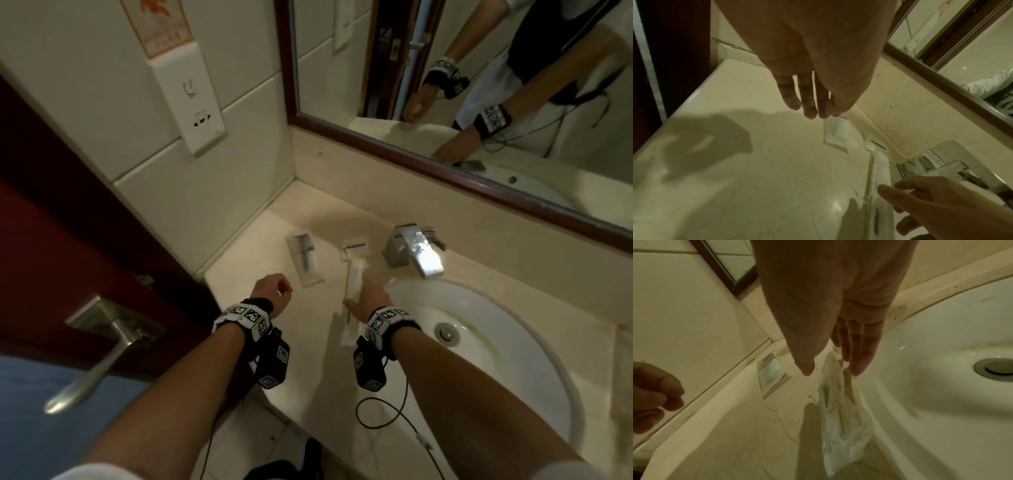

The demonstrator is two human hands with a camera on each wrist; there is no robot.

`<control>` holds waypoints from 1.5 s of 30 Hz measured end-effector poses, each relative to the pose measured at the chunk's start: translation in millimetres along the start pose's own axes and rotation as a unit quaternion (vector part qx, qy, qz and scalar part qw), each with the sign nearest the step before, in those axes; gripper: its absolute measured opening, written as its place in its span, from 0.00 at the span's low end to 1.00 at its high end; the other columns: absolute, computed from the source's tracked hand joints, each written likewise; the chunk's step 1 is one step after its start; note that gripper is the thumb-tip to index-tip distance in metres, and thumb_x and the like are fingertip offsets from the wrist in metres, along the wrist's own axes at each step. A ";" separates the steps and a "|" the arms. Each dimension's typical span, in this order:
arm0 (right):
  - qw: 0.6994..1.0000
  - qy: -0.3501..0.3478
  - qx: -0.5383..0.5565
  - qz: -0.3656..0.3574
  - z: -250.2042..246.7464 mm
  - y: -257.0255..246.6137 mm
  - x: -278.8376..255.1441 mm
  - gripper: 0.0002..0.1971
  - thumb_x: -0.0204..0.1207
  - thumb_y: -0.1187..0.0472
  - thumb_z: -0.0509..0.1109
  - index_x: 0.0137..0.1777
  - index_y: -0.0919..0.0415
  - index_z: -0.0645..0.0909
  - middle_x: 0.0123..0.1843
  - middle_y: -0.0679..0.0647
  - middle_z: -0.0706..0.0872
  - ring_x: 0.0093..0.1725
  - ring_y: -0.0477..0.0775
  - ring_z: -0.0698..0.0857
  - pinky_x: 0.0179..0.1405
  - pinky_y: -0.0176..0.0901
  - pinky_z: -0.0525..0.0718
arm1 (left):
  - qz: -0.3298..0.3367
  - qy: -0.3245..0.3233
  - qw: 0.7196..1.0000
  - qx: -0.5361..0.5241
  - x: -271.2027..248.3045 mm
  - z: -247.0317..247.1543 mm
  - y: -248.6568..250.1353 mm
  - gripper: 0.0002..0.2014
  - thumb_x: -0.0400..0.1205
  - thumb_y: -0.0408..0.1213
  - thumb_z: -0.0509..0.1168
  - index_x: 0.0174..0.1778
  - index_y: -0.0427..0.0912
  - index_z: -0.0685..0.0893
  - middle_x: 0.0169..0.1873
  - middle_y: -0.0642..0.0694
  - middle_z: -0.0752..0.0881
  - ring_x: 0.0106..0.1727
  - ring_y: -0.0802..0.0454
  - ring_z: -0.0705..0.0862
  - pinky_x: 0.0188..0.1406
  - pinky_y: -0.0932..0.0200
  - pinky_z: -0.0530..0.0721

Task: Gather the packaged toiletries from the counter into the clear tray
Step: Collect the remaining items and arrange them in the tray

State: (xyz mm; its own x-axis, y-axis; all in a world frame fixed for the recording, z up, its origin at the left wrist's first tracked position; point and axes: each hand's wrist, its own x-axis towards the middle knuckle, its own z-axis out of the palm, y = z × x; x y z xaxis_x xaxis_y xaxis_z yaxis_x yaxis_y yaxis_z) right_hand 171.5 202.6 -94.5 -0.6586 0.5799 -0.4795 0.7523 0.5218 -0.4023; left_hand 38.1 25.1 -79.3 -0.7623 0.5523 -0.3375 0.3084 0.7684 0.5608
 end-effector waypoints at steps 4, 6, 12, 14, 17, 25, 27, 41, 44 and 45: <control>0.999 0.009 0.029 0.030 9.7 -3.2 8.7 0.33 0.75 0.49 0.73 0.73 0.68 0.70 0.71 0.64 0.78 0.70 0.64 0.78 0.67 0.49 0.77 | 0.002 -0.007 1.000 -0.013 7.8 3.6 6.0 0.09 0.78 0.29 0.64 0.51 0.34 0.86 0.51 0.37 0.88 0.50 0.41 0.85 0.43 0.63 0.75; 0.998 0.017 0.044 0.041 13.9 -3.2 11.0 0.30 0.73 0.54 0.76 0.71 0.68 0.73 0.68 0.64 0.81 0.66 0.65 0.81 0.62 0.49 0.81 | 0.001 -0.009 1.000 -0.019 10.8 7.0 7.4 0.09 0.78 0.29 0.64 0.51 0.33 0.86 0.51 0.37 0.88 0.52 0.41 0.85 0.43 0.64 0.75; 0.998 -0.013 0.026 0.064 12.3 1.1 8.9 0.29 0.71 0.50 0.77 0.66 0.68 0.77 0.64 0.64 0.82 0.62 0.64 0.83 0.55 0.46 0.82 | 0.013 -0.036 0.999 -0.016 22.5 17.0 8.8 0.06 0.78 0.29 0.64 0.47 0.38 0.85 0.51 0.37 0.88 0.44 0.46 0.82 0.44 0.63 0.75; 0.999 0.003 0.024 0.049 5.3 5.3 7.0 0.29 0.71 0.49 0.74 0.67 0.66 0.76 0.62 0.63 0.84 0.61 0.64 0.84 0.55 0.47 0.83 | 0.019 -0.052 0.998 -0.010 31.5 20.5 15.2 0.06 0.78 0.29 0.64 0.48 0.38 0.85 0.52 0.37 0.87 0.43 0.49 0.79 0.45 0.62 0.75; 0.999 0.024 0.015 0.021 -14.0 13.3 2.7 0.24 0.73 0.50 0.70 0.63 0.65 0.77 0.56 0.63 0.84 0.58 0.65 0.84 0.51 0.49 0.82 | 0.040 -0.076 0.996 -0.002 48.5 27.8 32.2 0.07 0.79 0.29 0.63 0.50 0.36 0.84 0.50 0.38 0.86 0.44 0.49 0.78 0.44 0.62 0.74; 0.992 0.113 0.003 -0.060 -70.5 29.1 -1.3 0.14 0.73 0.54 0.67 0.52 0.62 0.77 0.43 0.57 0.83 0.44 0.61 0.84 0.38 0.43 0.77 | 0.094 -0.084 0.992 0.019 106.0 46.5 87.1 0.10 0.79 0.32 0.64 0.56 0.38 0.80 0.51 0.41 0.82 0.48 0.45 0.80 0.46 0.59 0.75; 0.991 0.123 0.007 -0.061 -80.4 27.9 -1.2 0.15 0.75 0.55 0.67 0.58 0.62 0.76 0.42 0.55 0.82 0.42 0.59 0.83 0.38 0.42 0.75 | 0.101 -0.083 0.991 0.031 120.9 51.7 95.4 0.15 0.79 0.34 0.65 0.61 0.37 0.79 0.59 0.40 0.81 0.58 0.41 0.81 0.53 0.54 0.78; 0.990 0.122 -0.015 -0.073 -78.0 35.1 8.0 0.10 0.75 0.52 0.66 0.43 0.59 0.72 0.36 0.53 0.78 0.35 0.57 0.79 0.31 0.42 0.71 | 0.087 -0.103 0.960 0.244 167.4 86.0 123.8 0.26 0.76 0.41 0.69 0.69 0.40 0.72 0.66 0.36 0.76 0.68 0.36 0.73 0.63 0.44 0.75; 0.990 0.116 -0.013 -0.082 -79.2 30.5 10.4 0.10 0.76 0.53 0.66 0.41 0.57 0.70 0.35 0.50 0.76 0.34 0.55 0.77 0.31 0.41 0.70 | 0.044 -0.127 0.973 0.188 165.5 78.4 127.3 0.21 0.77 0.43 0.70 0.62 0.36 0.78 0.62 0.36 0.81 0.64 0.36 0.80 0.63 0.46 0.79; 0.990 0.115 -0.011 -0.085 -80.9 28.7 11.0 0.10 0.76 0.53 0.65 0.41 0.56 0.68 0.33 0.49 0.74 0.34 0.54 0.77 0.30 0.41 0.69 | 0.041 -0.132 0.976 0.168 164.5 76.1 126.9 0.20 0.77 0.43 0.70 0.59 0.34 0.80 0.60 0.35 0.83 0.61 0.36 0.82 0.62 0.47 0.80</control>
State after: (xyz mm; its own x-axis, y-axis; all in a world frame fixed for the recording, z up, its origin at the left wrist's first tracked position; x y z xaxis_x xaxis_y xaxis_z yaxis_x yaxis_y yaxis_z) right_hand 184.4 274.6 -48.1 -0.7643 0.6083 -0.2140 0.6308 0.6365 -0.4438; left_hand -4.8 238.0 -121.1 -0.5672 0.6469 -0.5098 0.5662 0.7558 0.3290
